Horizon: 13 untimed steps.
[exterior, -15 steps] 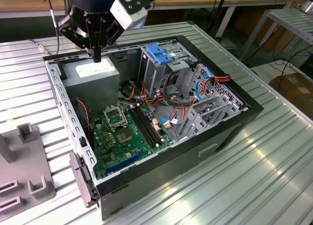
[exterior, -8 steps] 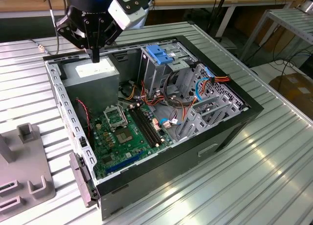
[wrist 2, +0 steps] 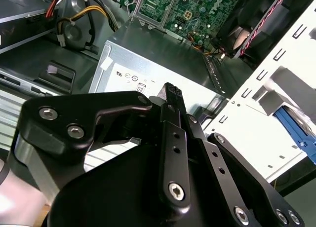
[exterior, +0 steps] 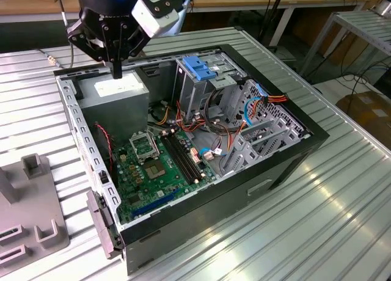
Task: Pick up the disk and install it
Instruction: 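Reach for the disk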
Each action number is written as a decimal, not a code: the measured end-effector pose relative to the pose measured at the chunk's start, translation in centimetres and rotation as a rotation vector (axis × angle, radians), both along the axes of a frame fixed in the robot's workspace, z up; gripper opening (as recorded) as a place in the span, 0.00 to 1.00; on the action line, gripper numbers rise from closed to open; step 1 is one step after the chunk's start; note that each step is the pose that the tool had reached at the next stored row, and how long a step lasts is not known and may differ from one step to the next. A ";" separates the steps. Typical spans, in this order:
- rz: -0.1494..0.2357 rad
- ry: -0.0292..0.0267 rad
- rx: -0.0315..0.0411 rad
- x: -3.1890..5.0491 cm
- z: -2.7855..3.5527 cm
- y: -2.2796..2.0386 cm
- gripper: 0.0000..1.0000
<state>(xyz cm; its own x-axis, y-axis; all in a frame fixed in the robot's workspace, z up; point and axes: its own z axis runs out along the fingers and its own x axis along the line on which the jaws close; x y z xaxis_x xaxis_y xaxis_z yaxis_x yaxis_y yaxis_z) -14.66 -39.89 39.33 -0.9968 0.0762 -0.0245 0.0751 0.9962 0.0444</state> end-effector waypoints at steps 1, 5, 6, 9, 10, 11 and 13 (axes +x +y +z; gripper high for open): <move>0.000 0.0000 0.0000 -0.07 0.00 0.00 0.10; 0.000 0.0000 -0.0001 -0.28 0.00 0.00 0.10; 0.000 0.0000 0.0000 -0.33 0.00 0.00 0.10; 0.000 0.0000 0.0000 -0.45 0.00 0.00 0.10; 0.000 0.0000 0.0000 -0.49 0.00 0.00 0.10; 0.000 0.0000 0.0000 -0.54 0.00 0.00 0.10; 0.000 0.0000 0.0000 -0.63 0.00 0.00 0.10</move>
